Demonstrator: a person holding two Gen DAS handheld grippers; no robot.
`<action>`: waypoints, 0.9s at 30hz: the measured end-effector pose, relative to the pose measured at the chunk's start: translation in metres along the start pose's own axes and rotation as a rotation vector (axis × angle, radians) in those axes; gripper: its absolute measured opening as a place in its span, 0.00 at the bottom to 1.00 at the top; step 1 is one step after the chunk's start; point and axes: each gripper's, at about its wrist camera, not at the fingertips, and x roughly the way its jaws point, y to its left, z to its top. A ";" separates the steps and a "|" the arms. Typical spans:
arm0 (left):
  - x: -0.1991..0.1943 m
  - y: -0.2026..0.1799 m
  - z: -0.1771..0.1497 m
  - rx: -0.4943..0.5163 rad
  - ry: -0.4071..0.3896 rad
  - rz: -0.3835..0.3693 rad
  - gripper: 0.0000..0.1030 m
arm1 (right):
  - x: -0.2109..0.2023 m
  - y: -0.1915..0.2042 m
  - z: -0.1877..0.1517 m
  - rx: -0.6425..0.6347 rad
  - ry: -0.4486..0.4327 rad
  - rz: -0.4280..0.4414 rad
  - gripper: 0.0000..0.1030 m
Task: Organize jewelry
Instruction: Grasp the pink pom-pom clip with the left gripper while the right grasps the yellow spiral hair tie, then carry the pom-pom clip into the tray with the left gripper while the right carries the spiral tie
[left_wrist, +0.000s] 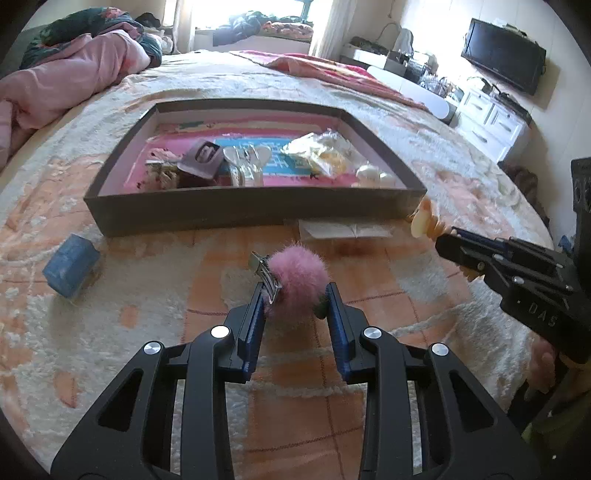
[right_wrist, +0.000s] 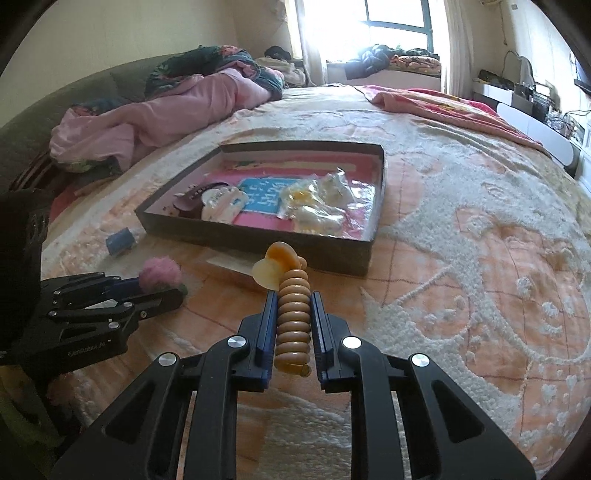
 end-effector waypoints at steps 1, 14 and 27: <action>-0.002 0.000 0.001 -0.002 -0.003 0.000 0.23 | -0.001 0.001 0.001 -0.003 -0.003 0.004 0.17; -0.028 0.024 0.017 -0.047 -0.083 0.038 0.23 | -0.005 0.023 0.015 -0.050 -0.021 0.039 0.17; -0.038 0.047 0.034 -0.079 -0.124 0.073 0.23 | 0.002 0.040 0.033 -0.088 -0.036 0.059 0.17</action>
